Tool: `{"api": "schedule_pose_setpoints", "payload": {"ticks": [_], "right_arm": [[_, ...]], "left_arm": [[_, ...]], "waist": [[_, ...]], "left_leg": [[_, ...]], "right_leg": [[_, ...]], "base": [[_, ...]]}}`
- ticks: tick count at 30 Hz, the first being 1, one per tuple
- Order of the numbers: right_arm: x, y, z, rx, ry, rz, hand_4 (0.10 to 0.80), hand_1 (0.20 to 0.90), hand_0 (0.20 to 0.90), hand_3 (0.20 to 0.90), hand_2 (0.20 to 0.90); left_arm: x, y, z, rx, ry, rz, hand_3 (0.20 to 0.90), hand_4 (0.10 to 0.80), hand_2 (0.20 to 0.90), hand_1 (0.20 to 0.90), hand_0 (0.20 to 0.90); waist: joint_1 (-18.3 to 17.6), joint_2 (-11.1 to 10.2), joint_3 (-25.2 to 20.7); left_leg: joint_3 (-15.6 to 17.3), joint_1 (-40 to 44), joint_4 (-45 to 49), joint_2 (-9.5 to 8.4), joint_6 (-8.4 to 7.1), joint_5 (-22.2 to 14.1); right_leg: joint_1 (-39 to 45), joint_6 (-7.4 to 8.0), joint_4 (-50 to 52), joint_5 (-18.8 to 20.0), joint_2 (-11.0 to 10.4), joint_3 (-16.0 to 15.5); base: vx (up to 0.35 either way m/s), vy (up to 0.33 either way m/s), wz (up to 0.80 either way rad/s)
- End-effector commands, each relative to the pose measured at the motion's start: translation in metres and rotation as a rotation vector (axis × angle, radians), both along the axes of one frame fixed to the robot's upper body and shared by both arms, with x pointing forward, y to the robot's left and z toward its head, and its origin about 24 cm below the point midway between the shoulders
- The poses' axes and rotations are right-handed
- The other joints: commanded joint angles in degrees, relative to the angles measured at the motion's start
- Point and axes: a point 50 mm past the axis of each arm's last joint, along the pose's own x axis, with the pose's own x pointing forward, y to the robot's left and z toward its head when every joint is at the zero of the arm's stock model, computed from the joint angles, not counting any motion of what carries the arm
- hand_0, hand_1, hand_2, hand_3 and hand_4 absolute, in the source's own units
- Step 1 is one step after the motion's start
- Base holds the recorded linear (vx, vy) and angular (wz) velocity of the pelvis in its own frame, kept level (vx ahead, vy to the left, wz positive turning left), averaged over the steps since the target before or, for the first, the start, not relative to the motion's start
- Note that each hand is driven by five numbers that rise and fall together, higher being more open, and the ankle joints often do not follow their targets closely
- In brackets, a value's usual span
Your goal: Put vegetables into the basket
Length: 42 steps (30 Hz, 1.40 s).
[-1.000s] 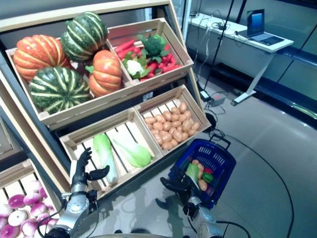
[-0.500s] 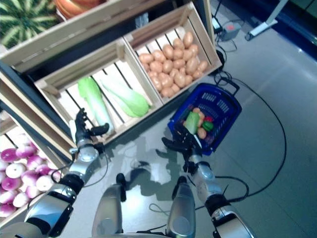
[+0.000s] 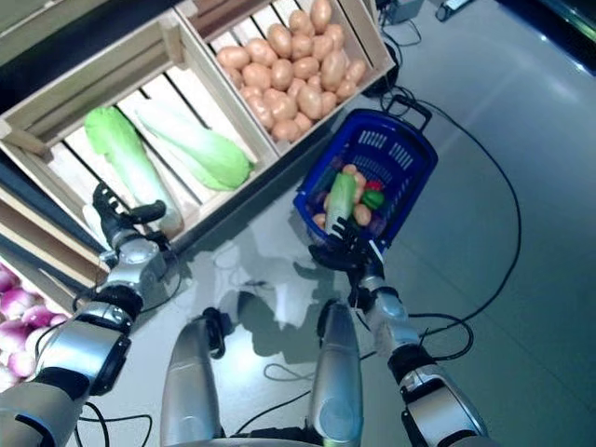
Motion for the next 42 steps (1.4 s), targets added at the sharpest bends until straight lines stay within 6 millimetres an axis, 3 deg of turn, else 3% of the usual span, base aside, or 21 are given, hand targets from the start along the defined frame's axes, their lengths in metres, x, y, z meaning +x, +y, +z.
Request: {"api": "schedule_pose_setpoints", "payload": {"ticks": [1, 7, 15, 33, 34, 42], "right_arm": [[0.017, -0.003, 0.032, 0.034, -0.128, -0.023, 0.8, 0.9, 0.9, 0.9, 0.9], [0.023, -0.017, 0.039, 0.028, -0.124, -0.045, 0.8, 0.9, 0.9, 0.9, 0.9], [0.028, -0.025, 0.046, 0.037, -0.127, -0.076, 0.8, 0.9, 0.9, 0.9, 0.9], [0.034, -0.044, 0.064, 0.091, -0.178, -0.164, 0.8, 0.9, 0.9, 0.9, 0.9], [0.034, -0.045, 0.064, 0.089, -0.176, -0.166, 0.8, 0.9, 0.9, 0.9, 0.9], [0.033, -0.048, 0.064, 0.083, -0.194, -0.159, 0.8, 0.9, 0.9, 0.9, 0.9]], "left_arm": [[0.013, 0.012, 0.05, 0.038, -0.184, 0.034, 0.9, 0.8, 0.9, 0.9, 0.9], [0.018, 0.025, 0.07, -0.113, -0.224, 0.105, 0.9, 0.8, 0.9, 0.9, 0.9], [0.031, 0.018, 0.104, -0.179, -0.266, 0.071, 0.9, 0.8, 0.9, 0.9, 0.9], [0.028, 0.041, 0.116, -0.359, -0.236, 0.148, 0.9, 0.8, 0.9, 0.9, 0.9], [0.027, 0.042, 0.118, -0.357, -0.246, 0.148, 0.3, 0.4, 0.3, 0.3, 0.3], [0.025, 0.051, 0.114, -0.364, -0.275, 0.117, 0.3, 0.4, 0.3, 0.3, 0.3]], "waist": [[-0.4, 0.5, -1.8], [-1.3, 0.3, -0.3], [-1.9, 0.1, 1.7], [-2.8, -0.1, 2.5], [-2.7, -0.1, 2.5], [-2.6, 0.3, 2.4]], "left_leg": [[0.8, 2.3, 6.1, 0.75, -0.09, -10.6], [0.6, -1.5, 9.0, 1.52, -0.34, -11.3], [-0.6, -7.3, 13.5, 2.08, -0.37, -12.4], [-2.3, -21.5, 26.5, 2.43, 0.57, -16.3], [-2.5, -21.8, 26.8, 2.34, 0.68, -16.4], [-1.8, -18.3, 25.5, 2.46, 0.84, -16.2]], "right_leg": [[2.6, -3.16, 3.8, -5.4, 0.3, 0.3], [-1.4, -2.86, 6.3, -5.9, 0.3, 1.0], [-7.1, -2.49, 9.6, -6.1, 0.2, 1.8], [-20.7, -2.83, 20.2, -8.0, -0.8, 2.6], [-20.9, -2.88, 20.5, -8.1, -0.9, 2.6], [-17.5, -3.31, 19.4, -8.4, -1.2, 1.8]], "base": [[0.082, 0.014, -0.1], [0.002, 0.007, -0.04], [0.001, -0.001, 0.0], [-0.003, 0.004, -0.02], [0.0, 0.0, 0.0], [0.008, 0.02, -0.01]]}}
